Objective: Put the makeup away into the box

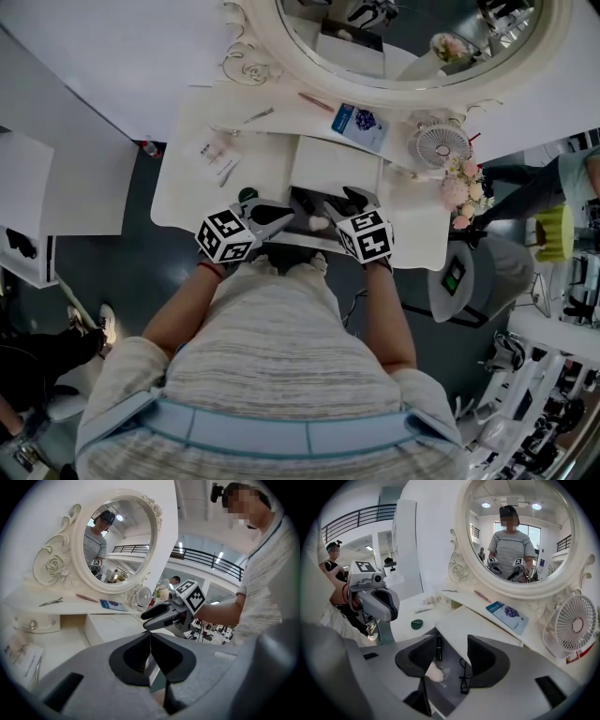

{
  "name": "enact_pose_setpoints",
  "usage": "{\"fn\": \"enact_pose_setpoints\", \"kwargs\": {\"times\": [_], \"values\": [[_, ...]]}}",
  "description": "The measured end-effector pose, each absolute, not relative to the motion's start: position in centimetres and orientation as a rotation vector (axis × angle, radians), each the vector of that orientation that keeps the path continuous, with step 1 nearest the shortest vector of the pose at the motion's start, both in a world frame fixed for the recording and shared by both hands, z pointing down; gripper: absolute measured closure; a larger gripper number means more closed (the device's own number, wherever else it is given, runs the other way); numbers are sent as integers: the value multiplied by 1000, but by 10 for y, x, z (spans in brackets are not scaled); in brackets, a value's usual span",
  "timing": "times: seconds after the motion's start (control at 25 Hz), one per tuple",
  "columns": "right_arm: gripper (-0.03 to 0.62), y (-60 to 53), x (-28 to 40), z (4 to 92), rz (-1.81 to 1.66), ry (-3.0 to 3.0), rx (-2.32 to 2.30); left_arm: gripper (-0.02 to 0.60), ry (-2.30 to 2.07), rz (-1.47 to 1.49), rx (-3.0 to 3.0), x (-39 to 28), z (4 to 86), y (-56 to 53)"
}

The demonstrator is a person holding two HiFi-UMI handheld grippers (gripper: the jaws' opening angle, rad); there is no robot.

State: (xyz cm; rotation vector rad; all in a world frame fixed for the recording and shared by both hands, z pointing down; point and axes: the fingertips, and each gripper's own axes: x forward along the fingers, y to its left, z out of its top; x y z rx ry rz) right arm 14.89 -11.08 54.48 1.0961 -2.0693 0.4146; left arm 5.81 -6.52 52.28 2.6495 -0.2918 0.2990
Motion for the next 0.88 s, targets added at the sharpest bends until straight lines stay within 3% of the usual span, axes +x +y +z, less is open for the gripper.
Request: {"fn": "enact_pose_setpoints", "kwargs": {"times": [0.88], "values": [[456,-231,23,505,-173,-2094,585,566,-557,202,2536,-10,536,-90]]}}
